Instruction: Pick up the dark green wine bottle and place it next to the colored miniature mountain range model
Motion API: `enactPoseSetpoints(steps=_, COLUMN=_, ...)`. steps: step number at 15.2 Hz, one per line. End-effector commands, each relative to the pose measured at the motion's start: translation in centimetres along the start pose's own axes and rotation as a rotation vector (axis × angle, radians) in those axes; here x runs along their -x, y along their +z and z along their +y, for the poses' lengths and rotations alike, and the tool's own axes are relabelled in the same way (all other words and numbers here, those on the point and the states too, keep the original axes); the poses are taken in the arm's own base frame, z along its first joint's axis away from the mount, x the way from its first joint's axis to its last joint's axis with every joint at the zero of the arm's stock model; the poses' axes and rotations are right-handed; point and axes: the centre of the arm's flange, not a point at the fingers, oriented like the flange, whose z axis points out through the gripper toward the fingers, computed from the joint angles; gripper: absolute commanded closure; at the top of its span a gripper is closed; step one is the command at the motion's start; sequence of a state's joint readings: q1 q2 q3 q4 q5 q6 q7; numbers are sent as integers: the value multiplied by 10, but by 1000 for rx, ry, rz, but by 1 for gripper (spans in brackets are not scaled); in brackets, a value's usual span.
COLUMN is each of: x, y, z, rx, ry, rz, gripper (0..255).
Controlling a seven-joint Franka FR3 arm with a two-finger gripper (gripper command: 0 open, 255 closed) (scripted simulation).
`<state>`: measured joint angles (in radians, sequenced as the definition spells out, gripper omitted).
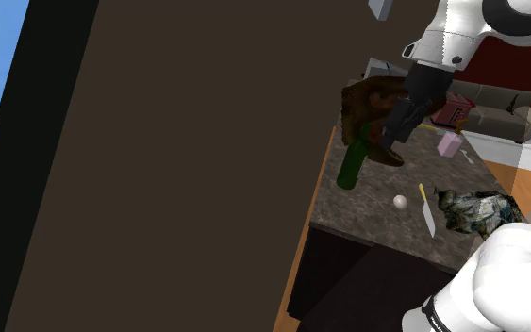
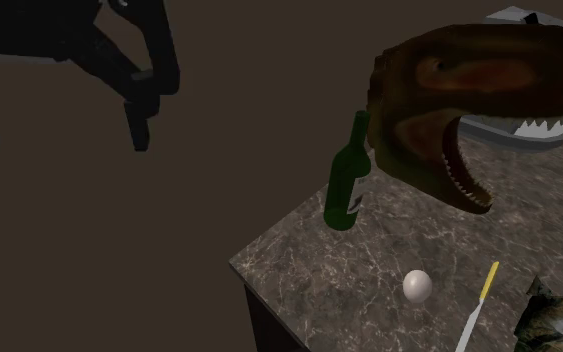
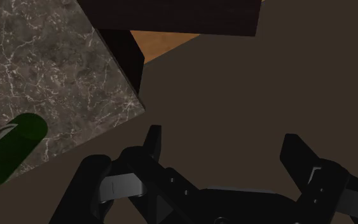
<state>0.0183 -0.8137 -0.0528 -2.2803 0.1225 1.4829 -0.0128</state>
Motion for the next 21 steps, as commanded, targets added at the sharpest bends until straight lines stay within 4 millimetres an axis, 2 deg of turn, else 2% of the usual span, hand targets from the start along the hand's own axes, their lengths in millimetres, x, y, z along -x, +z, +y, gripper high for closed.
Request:
enactPoseSetpoints(steps=1, x=0, y=0, z=0, rx=0, ry=0, rz=0, gripper=0)
enactPoseSetpoints(steps=21, x=-129, y=46, z=216, rx=62, ry=45, rz=8, gripper=0)
